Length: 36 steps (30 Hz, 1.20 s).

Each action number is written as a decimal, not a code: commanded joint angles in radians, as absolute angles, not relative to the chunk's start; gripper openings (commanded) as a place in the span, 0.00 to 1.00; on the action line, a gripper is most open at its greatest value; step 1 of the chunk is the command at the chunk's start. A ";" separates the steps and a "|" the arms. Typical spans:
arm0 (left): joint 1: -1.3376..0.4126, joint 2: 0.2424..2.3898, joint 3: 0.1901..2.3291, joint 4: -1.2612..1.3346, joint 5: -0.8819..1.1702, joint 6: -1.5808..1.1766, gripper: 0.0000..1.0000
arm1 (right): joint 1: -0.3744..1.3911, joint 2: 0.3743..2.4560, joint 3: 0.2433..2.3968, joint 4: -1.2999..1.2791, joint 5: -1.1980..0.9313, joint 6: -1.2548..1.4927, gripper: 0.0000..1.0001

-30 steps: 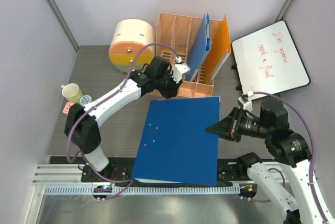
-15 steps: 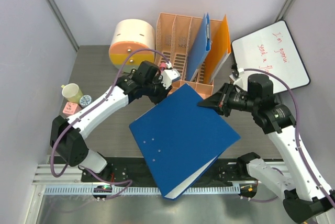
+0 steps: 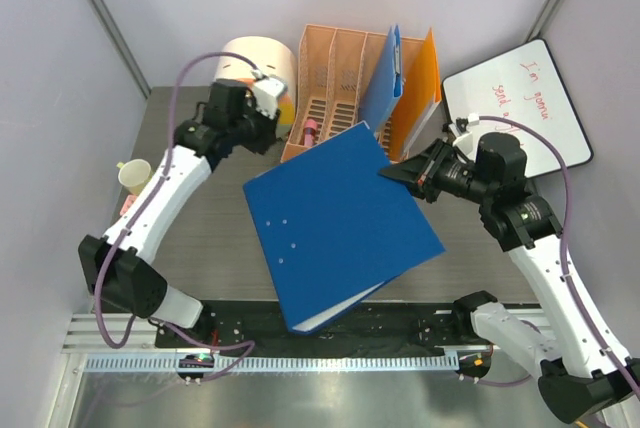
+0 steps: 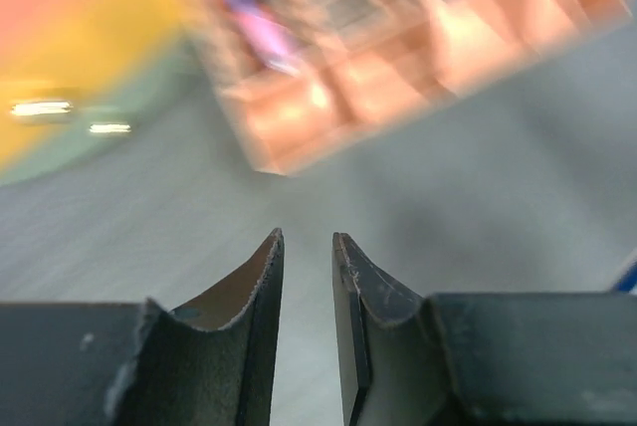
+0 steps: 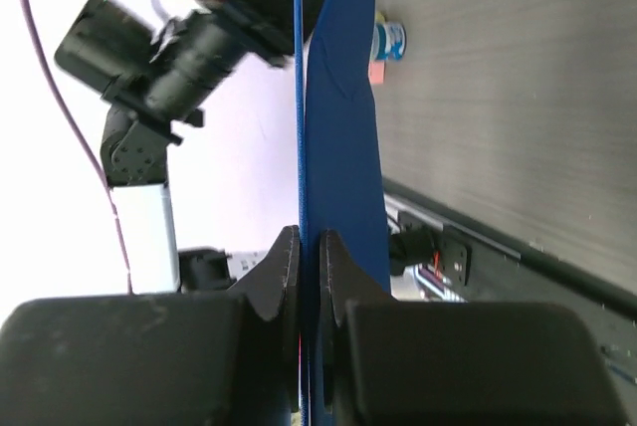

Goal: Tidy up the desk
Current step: Move the storage box to the center of the board.

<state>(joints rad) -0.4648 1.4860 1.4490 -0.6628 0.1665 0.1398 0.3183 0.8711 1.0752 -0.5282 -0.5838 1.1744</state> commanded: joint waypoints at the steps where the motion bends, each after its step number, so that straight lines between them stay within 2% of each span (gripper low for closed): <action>1: -0.390 1.376 1.499 -0.626 0.150 0.115 0.28 | 0.313 0.885 1.153 -0.374 -0.594 1.261 0.01; 6: -0.339 1.321 1.476 -0.601 0.097 0.068 0.29 | 0.311 0.884 1.157 -0.368 -0.600 1.262 0.01; 8: -0.226 1.338 1.562 -0.668 0.199 0.005 0.31 | 0.307 0.874 1.143 -0.364 -0.601 1.269 0.01; 9: -0.177 1.353 1.603 -0.719 0.268 -0.091 0.31 | 0.302 0.873 1.143 -0.362 -0.595 1.270 0.01; 10: -0.084 1.385 1.636 -0.770 0.458 -0.128 0.32 | 0.298 0.873 1.150 -0.333 -0.595 1.276 0.01; 12: -0.028 1.399 1.695 -0.903 0.605 -0.155 0.33 | 0.296 0.876 1.146 -0.267 -0.594 1.321 0.01; 16: 0.128 1.368 1.678 -0.963 0.903 -0.225 0.40 | 0.285 0.880 1.124 -0.096 -0.577 1.358 0.01; 20: 0.222 1.411 1.678 -0.965 1.399 -0.406 0.47 | 0.229 0.928 1.149 0.030 -0.568 1.383 0.01; 21: 0.222 1.426 1.645 -0.930 1.449 -0.444 0.50 | 0.209 0.933 1.143 0.087 -0.563 1.408 0.01; 28: 0.222 1.342 1.516 -0.799 1.532 -0.496 0.60 | 0.170 1.031 1.029 0.530 -0.344 1.639 0.01; 33: 0.201 1.281 1.445 -0.773 1.457 -0.431 0.65 | 0.198 1.104 0.999 0.653 -0.183 1.764 0.01; 35: 0.158 1.246 1.407 -0.629 1.399 -0.497 0.67 | 0.230 1.120 1.003 0.661 -0.144 1.756 0.01; 36: 0.143 1.227 1.372 -0.527 1.381 -0.673 0.69 | 0.238 1.126 1.011 0.664 -0.132 1.752 0.01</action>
<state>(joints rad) 0.1967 1.3136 1.4258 -0.7902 1.3987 -0.4374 0.1955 1.1412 0.9710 0.4053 -0.2752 1.6222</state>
